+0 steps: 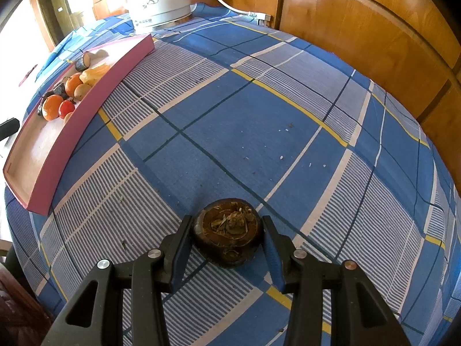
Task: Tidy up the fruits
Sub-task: 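Withdraw the open left tool from the tray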
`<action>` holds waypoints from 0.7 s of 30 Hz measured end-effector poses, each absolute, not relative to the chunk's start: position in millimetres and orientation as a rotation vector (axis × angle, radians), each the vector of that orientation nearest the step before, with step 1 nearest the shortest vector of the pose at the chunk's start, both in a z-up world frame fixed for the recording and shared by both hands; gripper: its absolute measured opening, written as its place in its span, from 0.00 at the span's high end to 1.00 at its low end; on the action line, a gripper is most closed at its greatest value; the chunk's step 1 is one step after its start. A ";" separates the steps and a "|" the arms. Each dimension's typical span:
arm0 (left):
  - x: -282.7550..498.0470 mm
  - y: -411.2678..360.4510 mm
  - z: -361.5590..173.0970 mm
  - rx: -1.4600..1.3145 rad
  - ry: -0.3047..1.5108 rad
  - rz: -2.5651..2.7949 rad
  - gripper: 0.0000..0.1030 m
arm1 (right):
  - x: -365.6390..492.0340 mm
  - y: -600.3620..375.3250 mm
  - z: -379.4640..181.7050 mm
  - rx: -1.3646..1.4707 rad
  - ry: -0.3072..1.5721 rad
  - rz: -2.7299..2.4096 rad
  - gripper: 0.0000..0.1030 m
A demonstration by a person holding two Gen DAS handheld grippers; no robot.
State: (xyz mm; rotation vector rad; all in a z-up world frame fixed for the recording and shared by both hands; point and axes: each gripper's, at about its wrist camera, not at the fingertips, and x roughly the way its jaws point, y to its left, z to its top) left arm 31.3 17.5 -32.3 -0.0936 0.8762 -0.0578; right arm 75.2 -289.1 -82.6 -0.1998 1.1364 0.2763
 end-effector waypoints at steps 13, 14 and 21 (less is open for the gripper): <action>28.8 17.9 -31.8 -0.087 0.878 -0.056 0.43 | 75.7 -294.4 -77.1 -0.199 1.142 0.282 0.55; 29.3 17.7 -31.9 -0.088 0.879 -0.057 0.43 | 75.8 -294.6 -76.6 -0.198 1.142 0.283 0.55; 29.2 15.8 -32.1 -0.078 0.877 -0.054 0.43 | 74.7 -295.1 -74.0 -0.216 1.134 0.283 0.55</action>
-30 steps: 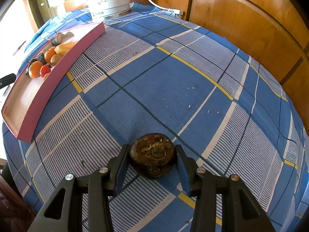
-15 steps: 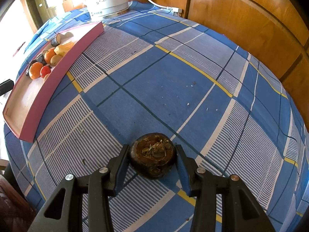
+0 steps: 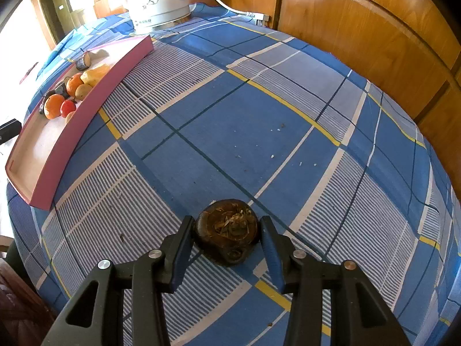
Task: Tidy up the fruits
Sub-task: 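Withdraw the open left tool from the tray, then carry the dark brown fruit into the tray and open the right tool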
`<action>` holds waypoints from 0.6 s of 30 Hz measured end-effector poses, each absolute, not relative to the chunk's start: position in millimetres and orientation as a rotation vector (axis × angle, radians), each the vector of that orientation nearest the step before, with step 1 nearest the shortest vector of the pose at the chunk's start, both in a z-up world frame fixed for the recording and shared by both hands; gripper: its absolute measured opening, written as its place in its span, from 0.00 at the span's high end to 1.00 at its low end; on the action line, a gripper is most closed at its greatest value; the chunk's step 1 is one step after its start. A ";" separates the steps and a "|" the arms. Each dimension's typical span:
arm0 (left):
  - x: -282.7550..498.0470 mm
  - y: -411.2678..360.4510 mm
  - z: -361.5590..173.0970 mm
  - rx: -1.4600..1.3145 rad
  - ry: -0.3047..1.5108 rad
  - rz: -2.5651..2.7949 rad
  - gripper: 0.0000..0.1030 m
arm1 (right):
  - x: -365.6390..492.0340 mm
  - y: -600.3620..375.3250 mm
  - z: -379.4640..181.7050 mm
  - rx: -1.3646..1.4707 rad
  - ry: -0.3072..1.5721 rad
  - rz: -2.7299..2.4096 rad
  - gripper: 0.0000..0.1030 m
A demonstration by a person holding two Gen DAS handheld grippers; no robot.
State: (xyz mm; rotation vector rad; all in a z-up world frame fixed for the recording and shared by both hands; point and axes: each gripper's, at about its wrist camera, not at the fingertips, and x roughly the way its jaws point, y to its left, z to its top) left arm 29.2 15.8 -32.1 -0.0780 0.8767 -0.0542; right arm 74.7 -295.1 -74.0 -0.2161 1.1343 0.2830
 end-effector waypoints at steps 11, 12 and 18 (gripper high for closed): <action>25.5 15.8 -26.5 -0.054 0.827 -0.041 0.38 | 73.1 -294.0 -72.2 -0.215 1.107 0.281 0.56; 24.8 16.8 -25.9 -0.057 0.824 -0.041 0.38 | 73.4 -295.7 -68.7 -0.194 1.094 0.282 0.56; 22.4 25.1 -20.3 -0.070 0.793 -0.034 0.38 | 65.2 -285.9 -44.6 -0.153 1.021 0.321 0.56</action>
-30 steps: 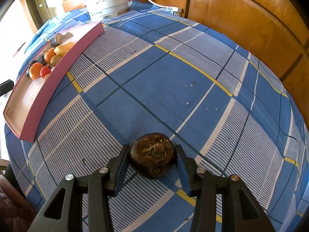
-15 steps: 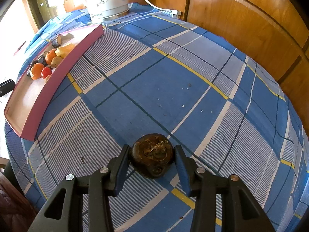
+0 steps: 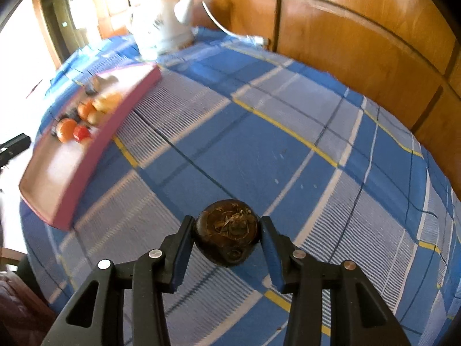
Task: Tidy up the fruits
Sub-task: 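Carry the dark brown fruit into the tray and open the right tool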
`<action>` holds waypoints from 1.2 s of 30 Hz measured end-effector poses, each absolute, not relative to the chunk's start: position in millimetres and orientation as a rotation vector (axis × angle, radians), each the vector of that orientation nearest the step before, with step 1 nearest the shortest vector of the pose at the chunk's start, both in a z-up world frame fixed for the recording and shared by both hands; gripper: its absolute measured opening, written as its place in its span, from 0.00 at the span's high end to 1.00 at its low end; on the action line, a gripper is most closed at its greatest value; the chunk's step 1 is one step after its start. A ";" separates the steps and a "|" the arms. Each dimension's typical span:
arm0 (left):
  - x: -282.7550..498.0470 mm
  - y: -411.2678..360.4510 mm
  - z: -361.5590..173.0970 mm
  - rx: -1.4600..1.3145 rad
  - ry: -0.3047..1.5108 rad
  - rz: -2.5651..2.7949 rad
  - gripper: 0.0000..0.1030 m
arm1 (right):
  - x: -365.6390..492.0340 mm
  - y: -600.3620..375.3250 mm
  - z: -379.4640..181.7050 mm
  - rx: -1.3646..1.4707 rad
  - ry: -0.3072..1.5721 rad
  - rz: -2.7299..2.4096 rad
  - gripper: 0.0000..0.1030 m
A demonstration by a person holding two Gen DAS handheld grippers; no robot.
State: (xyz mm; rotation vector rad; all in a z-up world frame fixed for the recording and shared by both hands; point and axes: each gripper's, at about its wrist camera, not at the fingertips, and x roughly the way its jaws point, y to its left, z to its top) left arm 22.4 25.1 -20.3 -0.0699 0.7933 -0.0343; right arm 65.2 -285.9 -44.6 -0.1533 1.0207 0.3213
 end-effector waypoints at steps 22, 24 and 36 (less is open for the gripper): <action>9.7 85.1 -24.4 -0.166 0.773 0.062 0.31 | 69.2 -80.1 -35.8 -0.248 1.048 0.677 0.55; 9.4 86.2 -24.9 -0.169 0.772 0.062 0.31 | 75.2 -68.1 -43.9 -0.251 1.069 0.697 0.55; 9.1 84.6 -28.6 -0.171 0.773 0.056 0.28 | 92.4 -62.9 -59.5 -0.231 1.040 0.609 0.54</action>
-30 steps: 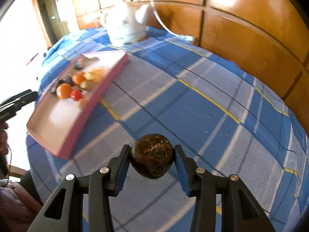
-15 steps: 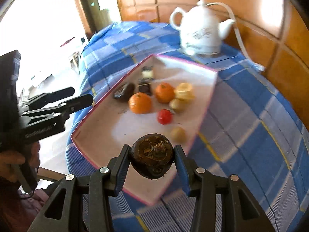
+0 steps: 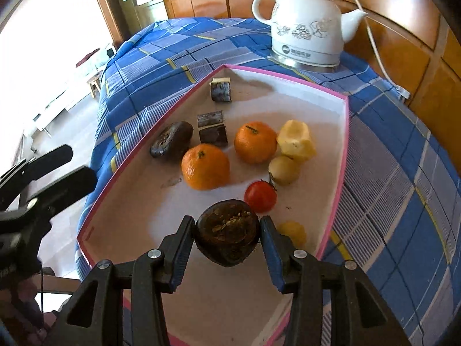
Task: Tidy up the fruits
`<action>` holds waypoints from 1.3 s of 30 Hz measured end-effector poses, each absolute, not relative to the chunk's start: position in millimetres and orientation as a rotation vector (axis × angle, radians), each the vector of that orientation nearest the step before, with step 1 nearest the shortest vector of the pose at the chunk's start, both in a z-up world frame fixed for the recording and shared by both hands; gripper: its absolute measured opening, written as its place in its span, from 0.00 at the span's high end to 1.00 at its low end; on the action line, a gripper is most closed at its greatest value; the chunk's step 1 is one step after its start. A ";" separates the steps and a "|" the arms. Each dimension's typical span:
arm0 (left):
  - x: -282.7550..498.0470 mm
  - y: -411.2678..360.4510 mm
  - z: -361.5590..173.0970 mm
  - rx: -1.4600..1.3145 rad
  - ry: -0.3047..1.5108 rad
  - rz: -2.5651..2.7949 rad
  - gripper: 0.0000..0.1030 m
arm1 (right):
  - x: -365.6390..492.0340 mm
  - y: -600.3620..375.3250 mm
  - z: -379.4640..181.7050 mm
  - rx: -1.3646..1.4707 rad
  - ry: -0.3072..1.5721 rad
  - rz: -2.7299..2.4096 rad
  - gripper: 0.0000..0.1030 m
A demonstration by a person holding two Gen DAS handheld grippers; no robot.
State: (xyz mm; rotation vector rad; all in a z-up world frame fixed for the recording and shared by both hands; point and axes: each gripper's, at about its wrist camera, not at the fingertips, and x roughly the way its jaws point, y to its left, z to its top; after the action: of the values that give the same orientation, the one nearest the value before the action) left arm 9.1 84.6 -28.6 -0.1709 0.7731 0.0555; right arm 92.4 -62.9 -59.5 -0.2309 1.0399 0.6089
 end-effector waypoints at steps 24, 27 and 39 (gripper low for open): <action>4.3 76.2 -20.0 -0.147 0.743 0.061 0.24 | 56.6 -71.0 -56.7 -0.234 1.052 0.676 0.74; 3.2 74.5 -18.3 -0.142 0.739 0.058 0.23 | 68.6 -62.9 -60.8 -0.240 1.048 0.656 0.78; -0.6 67.2 -15.6 -0.132 0.732 0.044 0.18 | 68.6 -67.7 -52.9 -0.175 1.021 0.604 0.77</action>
State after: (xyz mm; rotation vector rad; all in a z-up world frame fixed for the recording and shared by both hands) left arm -0.6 67.2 -15.6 -0.1316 0.7318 0.0445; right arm 68.6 -67.7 -52.9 -0.1755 1.0208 0.6040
